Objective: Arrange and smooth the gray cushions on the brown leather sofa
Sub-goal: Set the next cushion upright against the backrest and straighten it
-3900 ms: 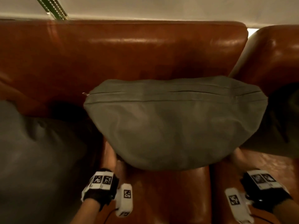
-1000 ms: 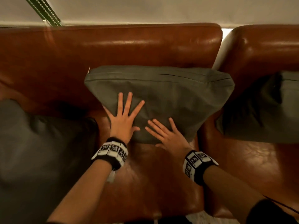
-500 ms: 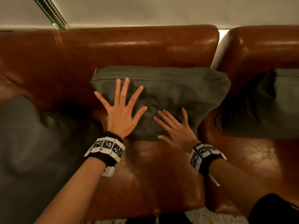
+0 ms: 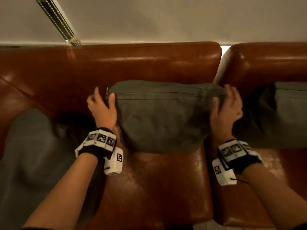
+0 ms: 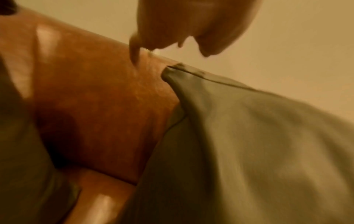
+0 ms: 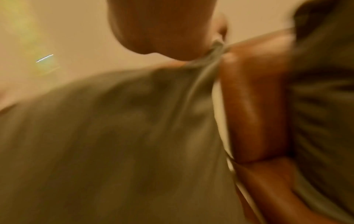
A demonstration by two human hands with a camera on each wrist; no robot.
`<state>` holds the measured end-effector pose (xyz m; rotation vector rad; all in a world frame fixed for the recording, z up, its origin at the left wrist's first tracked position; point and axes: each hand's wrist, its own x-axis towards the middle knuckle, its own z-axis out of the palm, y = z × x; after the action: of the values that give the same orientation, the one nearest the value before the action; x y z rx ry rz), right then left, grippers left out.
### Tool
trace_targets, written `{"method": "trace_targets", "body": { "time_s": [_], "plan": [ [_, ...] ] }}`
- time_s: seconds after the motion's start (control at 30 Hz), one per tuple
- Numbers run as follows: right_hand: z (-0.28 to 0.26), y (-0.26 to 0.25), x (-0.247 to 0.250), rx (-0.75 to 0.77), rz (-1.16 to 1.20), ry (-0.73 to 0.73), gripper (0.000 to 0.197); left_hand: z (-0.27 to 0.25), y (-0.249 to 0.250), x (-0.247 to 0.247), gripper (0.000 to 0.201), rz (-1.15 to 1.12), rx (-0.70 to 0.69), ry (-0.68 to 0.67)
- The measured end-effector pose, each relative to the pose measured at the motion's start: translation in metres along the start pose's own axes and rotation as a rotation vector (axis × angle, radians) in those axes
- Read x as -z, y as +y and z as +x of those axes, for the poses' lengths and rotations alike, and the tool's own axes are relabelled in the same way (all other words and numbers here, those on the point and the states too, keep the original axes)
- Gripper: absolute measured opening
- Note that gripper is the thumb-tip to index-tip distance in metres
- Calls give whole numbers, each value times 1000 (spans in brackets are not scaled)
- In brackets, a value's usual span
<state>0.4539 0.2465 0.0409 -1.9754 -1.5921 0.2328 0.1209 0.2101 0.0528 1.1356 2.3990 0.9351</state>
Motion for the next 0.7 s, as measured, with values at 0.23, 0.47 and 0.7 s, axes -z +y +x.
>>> {"method": "trace_targets", "body": {
  "time_s": [0.23,0.47,0.7],
  "plan": [
    [47,-3,40,-518,572,-292,27,9,-7,29,33,-518,331,-20],
    [36,-7,39,-479,445,-356,38,18,-5,53,59,-247,327,-128],
    [37,-19,44,-546,661,-375,40,19,6,56,41,-287,302,17]
  ]
}}
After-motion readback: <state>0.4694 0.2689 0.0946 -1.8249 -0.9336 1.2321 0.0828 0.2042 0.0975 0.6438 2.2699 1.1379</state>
